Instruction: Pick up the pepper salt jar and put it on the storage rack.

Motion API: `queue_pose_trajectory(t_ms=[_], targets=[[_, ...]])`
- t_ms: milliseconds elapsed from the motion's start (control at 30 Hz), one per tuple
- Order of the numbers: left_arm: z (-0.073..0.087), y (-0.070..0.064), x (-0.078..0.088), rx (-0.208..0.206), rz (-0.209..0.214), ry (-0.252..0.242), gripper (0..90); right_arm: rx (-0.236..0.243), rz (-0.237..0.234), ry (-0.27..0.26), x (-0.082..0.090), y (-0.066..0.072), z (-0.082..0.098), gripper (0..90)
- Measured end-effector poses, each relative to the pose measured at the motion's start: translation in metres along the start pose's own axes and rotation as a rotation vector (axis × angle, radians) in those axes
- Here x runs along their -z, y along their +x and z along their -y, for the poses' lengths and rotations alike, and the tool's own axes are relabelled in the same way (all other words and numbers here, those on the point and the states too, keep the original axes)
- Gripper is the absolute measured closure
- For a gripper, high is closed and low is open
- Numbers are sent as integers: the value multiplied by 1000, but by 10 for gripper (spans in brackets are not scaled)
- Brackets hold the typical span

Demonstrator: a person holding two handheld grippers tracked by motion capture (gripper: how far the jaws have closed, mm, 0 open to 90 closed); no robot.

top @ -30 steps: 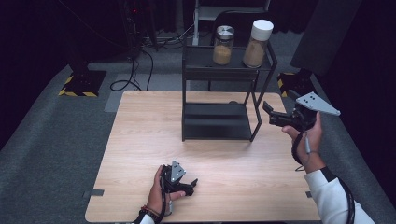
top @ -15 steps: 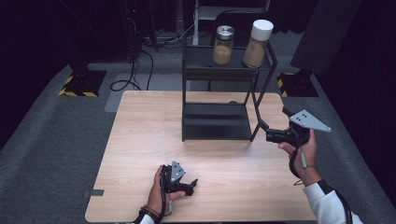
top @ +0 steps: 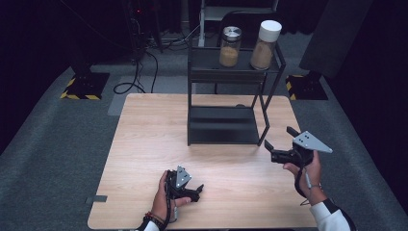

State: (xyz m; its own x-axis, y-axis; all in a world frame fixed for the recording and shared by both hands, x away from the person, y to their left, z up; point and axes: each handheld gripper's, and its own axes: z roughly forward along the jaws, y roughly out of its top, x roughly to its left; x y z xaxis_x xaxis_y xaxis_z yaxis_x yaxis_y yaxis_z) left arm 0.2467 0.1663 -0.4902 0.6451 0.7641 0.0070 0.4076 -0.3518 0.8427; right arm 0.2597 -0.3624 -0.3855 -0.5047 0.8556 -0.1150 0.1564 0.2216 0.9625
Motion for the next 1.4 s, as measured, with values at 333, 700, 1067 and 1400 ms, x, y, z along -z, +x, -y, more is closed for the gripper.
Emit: queue_pose_trajectory(t_ms=[333,700,1067,1400], targets=[[0,1,0,-5,4,1,42,-1,-4,43,4,3,26,15],[0,0,0,-6,3,1,42,-22,-12,93,8,9,56,16],[0,0,0,-6,3,0,42,-45,-15,155,15,15,82,16],[0,0,0,-6,3,1,43,-74,-6,207,18,15,98,16]])
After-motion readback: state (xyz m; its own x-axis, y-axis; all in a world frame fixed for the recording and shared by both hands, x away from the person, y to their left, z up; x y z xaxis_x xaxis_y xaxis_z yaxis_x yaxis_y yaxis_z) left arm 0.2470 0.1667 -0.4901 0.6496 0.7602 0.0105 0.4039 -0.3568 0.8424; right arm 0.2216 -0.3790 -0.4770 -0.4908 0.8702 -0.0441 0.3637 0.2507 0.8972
